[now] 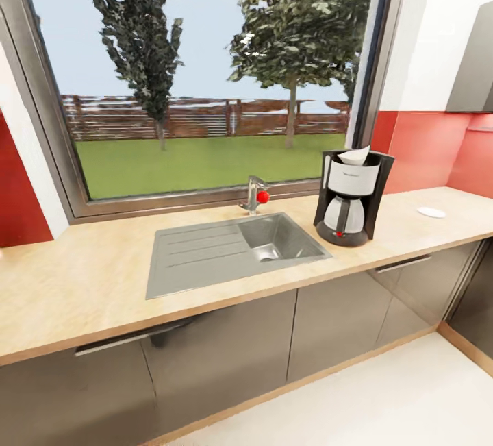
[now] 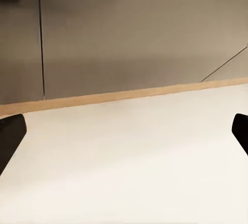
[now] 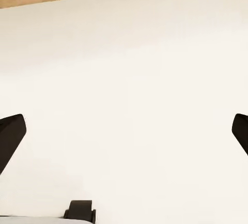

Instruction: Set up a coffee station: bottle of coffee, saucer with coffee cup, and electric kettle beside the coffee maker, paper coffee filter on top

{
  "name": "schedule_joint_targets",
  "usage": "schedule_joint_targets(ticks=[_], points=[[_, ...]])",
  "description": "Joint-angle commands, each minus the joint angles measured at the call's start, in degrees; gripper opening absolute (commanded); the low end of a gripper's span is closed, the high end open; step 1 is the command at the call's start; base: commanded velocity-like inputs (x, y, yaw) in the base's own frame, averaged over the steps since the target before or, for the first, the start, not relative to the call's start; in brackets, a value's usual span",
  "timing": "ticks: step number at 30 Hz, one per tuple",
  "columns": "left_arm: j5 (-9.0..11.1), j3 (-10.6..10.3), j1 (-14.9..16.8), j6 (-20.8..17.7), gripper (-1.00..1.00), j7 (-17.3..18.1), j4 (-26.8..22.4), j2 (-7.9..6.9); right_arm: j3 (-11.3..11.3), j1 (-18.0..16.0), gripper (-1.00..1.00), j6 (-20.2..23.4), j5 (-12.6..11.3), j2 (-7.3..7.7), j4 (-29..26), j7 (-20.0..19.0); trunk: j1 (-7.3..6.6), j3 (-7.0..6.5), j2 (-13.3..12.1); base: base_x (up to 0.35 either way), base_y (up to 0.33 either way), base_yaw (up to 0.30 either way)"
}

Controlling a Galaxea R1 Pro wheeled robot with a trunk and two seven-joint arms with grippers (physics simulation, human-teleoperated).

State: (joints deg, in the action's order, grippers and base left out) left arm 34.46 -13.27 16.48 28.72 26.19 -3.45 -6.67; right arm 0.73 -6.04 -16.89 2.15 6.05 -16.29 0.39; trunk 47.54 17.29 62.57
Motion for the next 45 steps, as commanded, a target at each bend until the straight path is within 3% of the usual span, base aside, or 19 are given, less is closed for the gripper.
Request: schedule_joint_targets(ticks=[1,13,22,30,45], points=[[0.60,-0.44,0.05,0.11,1.00,0.26,0.05,-0.01,0.06,-0.03,1.00,-0.16,0.22,0.02,0.03,0.04,-0.01,0.07,0.05,-0.120,0.176,0.132],[0.60,-0.15,0.05,0.11,1.00,0.26,0.03,-0.01,0.06,-0.03,1.00,-0.16,0.22,0.02,0.03,0.05,-0.01,0.07,0.05,-0.029,0.043,0.236],[0.60,1.94,0.05,0.11,1.00,0.34,0.32,-0.17,0.06,-0.03,1.00,-0.16,0.22,0.02,0.03,0.05,-0.01,0.07,0.05,-0.001,0.001,0.269],[0.60,2.62,0.05,0.11,1.00,0.35,0.44,-0.19,0.06,-0.03,1.00,-0.16,0.22,0.02,0.03,0.05,-0.01,0.07,0.05,0.000,0.011,0.268],[0.60,2.72,0.05,0.11,1.00,0.35,0.40,-0.19,0.07,-0.03,1.00,-0.16,0.22,0.02,0.09,0.05,-0.01,0.07,0.05,-0.034,0.244,0.147]])
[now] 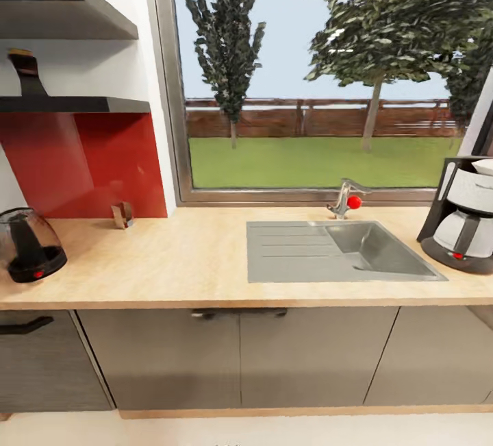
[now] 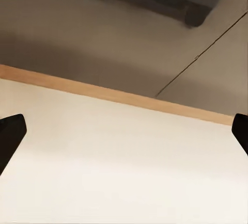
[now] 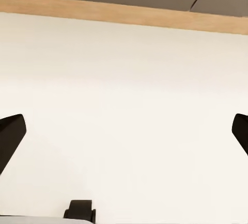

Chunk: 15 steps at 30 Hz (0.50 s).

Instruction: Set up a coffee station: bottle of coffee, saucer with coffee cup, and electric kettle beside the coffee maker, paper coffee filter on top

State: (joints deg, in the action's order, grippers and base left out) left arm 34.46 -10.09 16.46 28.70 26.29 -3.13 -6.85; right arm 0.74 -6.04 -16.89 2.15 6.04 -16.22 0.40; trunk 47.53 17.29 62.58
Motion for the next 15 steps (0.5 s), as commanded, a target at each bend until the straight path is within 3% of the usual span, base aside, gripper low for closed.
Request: schedule_joint_targets(ticks=[1,15], points=[[0.61,-0.45,0.06,0.13,1.00,0.26,0.07,-0.01,0.06,-0.02,1.00,-0.16,0.22,0.02,0.02,0.04,0.00,0.07,0.05,-0.028,0.093,0.254],[0.61,-0.38,0.06,0.13,1.00,0.26,0.04,-0.01,0.12,-0.02,1.00,-0.16,0.22,-0.06,0.04,0.04,0.00,0.07,0.05,-0.006,0.044,0.267]])
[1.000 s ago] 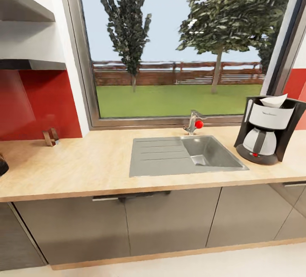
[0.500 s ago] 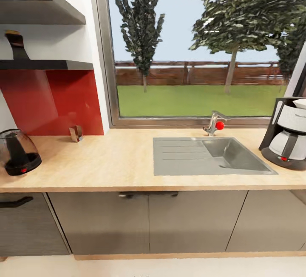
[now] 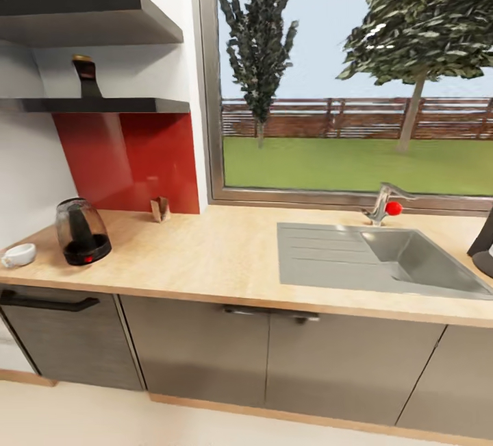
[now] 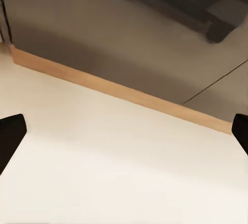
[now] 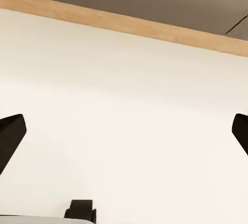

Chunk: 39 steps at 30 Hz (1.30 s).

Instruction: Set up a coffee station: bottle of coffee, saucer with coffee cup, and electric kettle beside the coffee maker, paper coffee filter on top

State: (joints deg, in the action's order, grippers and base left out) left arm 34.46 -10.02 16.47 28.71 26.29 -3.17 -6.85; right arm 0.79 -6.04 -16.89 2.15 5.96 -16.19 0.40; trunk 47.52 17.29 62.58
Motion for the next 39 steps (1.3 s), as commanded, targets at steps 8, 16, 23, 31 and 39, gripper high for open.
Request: schedule_joint_targets(ticks=[8,16,23,31,39], points=[[0.61,-0.43,0.06,0.12,1.00,0.26,-0.04,-0.01,0.01,-0.02,1.00,-0.16,0.22,0.09,0.02,0.04,0.00,0.07,0.05,0.000,0.258,0.162],[0.61,-0.37,0.06,0.12,1.00,0.26,-0.08,-0.01,0.03,-0.02,1.00,-0.16,0.22,0.11,0.02,0.04,0.00,0.07,0.05,0.050,0.304,0.129],[0.61,-0.36,0.06,0.12,1.00,0.26,-0.14,-0.01,0.01,-0.02,1.00,-0.14,0.22,0.17,0.02,-0.02,0.00,0.07,0.05,0.154,0.300,0.074],[0.61,-0.34,0.06,0.12,1.00,0.26,-0.24,-0.01,0.02,-0.02,1.00,-0.07,0.29,0.28,0.09,-0.05,0.00,0.07,0.05,0.152,0.300,0.007],[0.58,0.45,0.06,0.13,1.00,0.34,-0.26,-0.01,0.04,-0.02,1.00,-0.07,0.25,0.28,0.10,-0.08,0.00,0.07,0.05,0.040,0.306,0.000]])
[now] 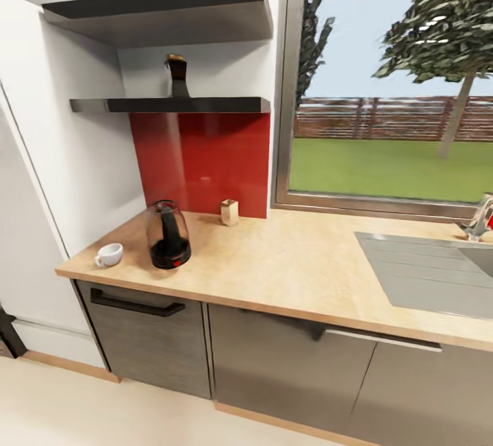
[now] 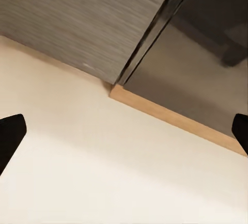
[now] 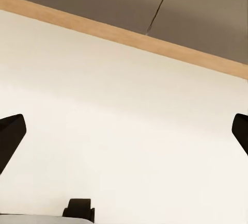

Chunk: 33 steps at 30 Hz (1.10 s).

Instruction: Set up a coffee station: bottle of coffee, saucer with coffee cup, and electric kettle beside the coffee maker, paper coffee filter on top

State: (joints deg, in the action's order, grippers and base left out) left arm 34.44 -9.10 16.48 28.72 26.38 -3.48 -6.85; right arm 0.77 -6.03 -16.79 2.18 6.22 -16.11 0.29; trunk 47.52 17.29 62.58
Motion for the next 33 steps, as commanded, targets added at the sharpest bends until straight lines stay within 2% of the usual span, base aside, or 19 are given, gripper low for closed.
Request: schedule_joint_targets(ticks=[1,16,20,33], points=[[0.62,-0.43,0.04,0.11,1.00,0.25,0.05,-0.01,0.06,-0.03,1.00,-0.17,0.21,0.02,0.03,0.02,0.00,0.07,0.05,-0.037,0.310,0.000],[0.62,-0.34,0.04,0.11,1.00,0.25,0.06,-0.04,0.10,-0.03,1.00,-0.17,0.26,0.02,0.03,0.03,0.00,0.07,0.05,-0.032,0.310,-0.020],[0.61,-0.32,0.04,0.11,1.00,0.20,0.06,-0.07,0.11,-0.03,1.00,-0.14,0.28,-0.04,0.03,0.01,0.00,0.07,0.05,-0.001,0.232,-0.237],[0.63,-0.30,0.04,0.11,1.00,0.20,0.06,-0.08,0.11,-0.03,1.00,-0.16,0.28,-0.07,0.08,0.03,0.00,0.07,0.05,0.000,0.078,-0.278]])
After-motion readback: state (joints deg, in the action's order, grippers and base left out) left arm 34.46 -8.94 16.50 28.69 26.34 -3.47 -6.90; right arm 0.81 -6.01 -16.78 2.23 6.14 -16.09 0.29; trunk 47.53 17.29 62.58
